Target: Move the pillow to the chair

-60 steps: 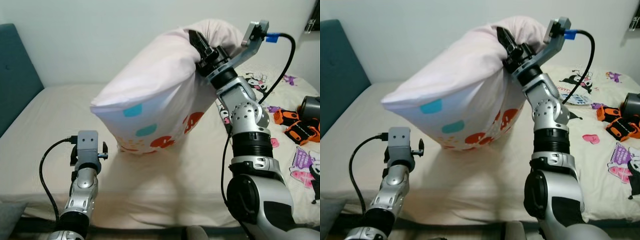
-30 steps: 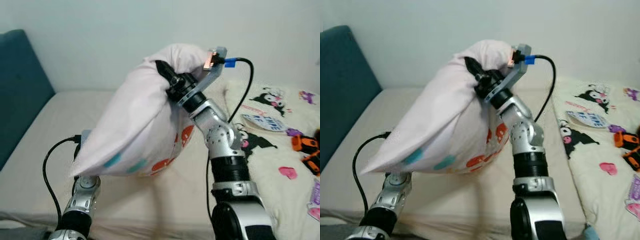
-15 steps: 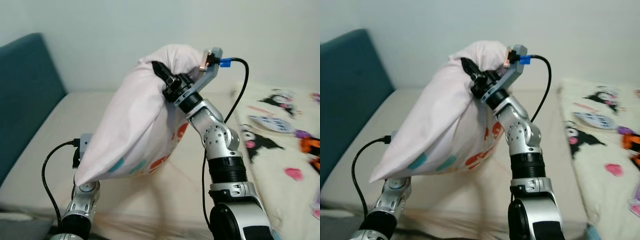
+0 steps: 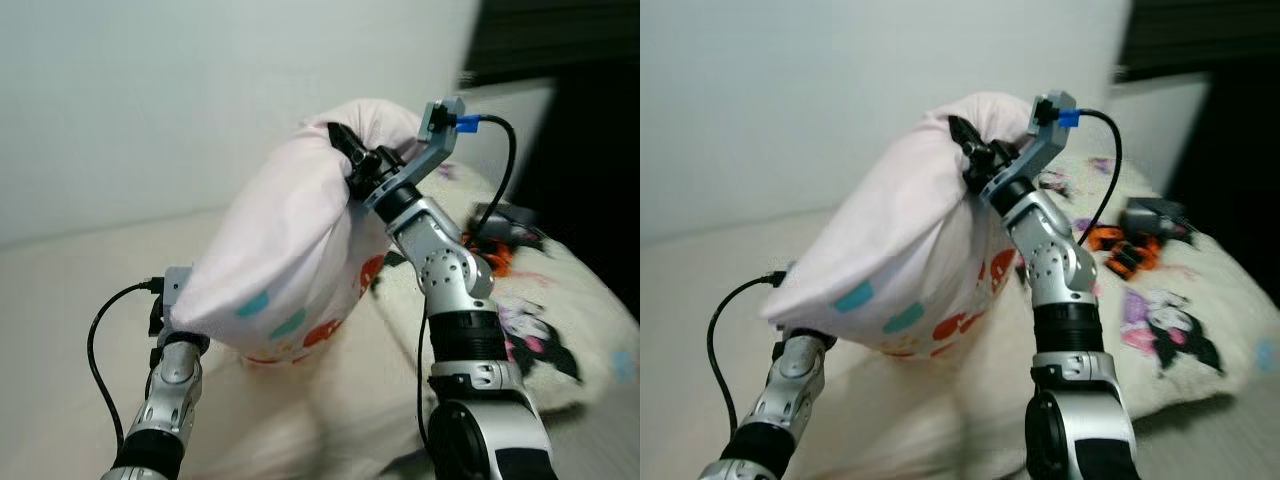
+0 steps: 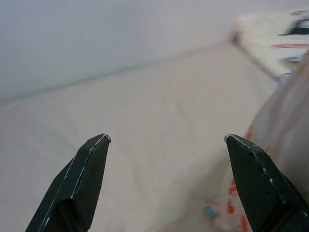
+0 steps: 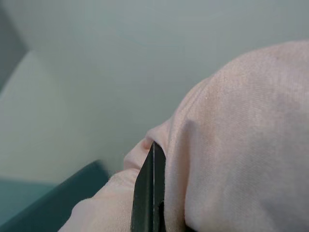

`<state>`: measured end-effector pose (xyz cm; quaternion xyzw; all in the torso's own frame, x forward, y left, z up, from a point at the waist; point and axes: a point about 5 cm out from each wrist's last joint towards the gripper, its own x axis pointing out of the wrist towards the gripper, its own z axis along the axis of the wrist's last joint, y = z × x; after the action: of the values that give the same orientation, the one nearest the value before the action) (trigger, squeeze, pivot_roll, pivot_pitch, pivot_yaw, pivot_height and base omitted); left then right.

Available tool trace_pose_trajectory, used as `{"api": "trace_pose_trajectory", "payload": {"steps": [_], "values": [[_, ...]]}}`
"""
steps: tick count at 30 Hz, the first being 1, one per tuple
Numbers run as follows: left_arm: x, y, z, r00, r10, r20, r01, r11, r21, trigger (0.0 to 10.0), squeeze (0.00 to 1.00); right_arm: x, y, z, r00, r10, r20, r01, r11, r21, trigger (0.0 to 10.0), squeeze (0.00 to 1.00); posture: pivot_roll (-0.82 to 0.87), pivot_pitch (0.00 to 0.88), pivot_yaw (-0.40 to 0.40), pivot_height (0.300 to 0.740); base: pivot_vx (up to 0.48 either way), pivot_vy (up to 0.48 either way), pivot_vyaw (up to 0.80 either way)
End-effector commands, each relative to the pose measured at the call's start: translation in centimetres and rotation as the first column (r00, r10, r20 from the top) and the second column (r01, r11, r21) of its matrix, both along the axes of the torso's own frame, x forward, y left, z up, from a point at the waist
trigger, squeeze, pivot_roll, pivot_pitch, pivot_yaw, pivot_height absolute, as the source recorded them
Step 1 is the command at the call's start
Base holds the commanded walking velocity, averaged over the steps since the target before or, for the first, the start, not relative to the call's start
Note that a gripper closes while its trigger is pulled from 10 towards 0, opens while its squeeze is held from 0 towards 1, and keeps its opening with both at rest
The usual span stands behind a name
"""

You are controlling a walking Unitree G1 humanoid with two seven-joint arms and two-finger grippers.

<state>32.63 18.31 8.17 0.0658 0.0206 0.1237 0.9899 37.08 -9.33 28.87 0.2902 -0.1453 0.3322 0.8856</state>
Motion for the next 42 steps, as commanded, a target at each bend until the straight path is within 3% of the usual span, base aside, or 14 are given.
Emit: {"api": "trace_pose_trajectory", "payload": {"steps": [1,42], "values": [[-0.03,-0.02,-0.12,1.0,-0.001,-0.003,0.001,1.0,-0.003,10.0,0.0,-0.74,0.47,3.21,0.992,0.014,0.128,-0.019,0.999,0.038,0.0,0.0,-0.08,0.0,-0.003,0.74,0.0,0.0,-0.8],[0.55,-0.23,0.7,1.0,0.003,0.022,-0.002,0.999,-0.034,10.0,0.0,-0.72,0.3,4.09,0.989,-0.006,0.146,0.003,1.0,0.021,0.0,0.0,-0.08,0.0,-0.013,0.74,0.0,0.0,-0.8]]}}
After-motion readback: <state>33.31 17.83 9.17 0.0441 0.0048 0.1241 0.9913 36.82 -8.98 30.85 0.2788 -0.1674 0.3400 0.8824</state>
